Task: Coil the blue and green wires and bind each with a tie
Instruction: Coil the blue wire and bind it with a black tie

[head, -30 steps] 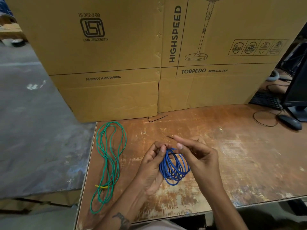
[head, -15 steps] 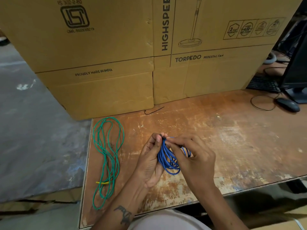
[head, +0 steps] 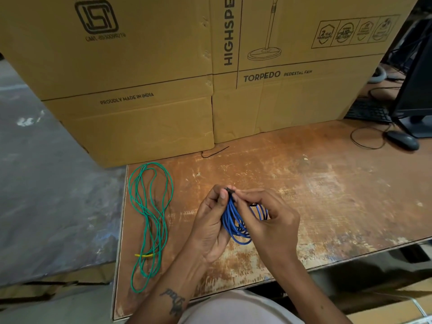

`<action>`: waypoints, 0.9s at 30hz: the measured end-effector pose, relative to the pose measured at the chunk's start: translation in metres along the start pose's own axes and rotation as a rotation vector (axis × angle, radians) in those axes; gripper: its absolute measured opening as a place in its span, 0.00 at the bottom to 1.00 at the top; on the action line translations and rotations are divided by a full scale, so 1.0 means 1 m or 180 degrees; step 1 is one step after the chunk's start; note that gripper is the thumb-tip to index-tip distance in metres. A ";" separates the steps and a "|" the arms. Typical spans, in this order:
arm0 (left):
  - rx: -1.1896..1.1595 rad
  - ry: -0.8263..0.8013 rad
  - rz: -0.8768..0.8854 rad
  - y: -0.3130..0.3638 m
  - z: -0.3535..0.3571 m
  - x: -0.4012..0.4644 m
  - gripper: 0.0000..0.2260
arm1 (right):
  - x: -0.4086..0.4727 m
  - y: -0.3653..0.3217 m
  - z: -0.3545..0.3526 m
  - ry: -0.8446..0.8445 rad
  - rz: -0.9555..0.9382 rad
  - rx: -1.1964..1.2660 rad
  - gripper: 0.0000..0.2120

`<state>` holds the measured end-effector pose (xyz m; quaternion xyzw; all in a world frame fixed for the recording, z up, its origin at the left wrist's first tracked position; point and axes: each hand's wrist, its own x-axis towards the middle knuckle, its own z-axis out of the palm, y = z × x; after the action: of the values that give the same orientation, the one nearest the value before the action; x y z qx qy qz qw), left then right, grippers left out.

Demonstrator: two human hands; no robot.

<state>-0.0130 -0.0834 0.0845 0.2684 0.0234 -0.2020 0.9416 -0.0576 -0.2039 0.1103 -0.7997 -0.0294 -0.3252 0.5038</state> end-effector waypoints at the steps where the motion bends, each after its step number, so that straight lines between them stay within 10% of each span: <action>1: -0.0003 0.0020 0.0017 0.000 0.000 0.000 0.07 | 0.000 0.000 0.000 0.0015 0.0004 -0.0019 0.05; 27: -0.0041 0.0071 -0.0141 -0.006 0.004 -0.010 0.16 | -0.015 -0.002 0.003 0.0323 0.0028 0.0137 0.06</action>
<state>-0.0249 -0.0864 0.0864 0.2639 0.0411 -0.2196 0.9383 -0.0692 -0.1961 0.1030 -0.7713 -0.0073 -0.3625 0.5232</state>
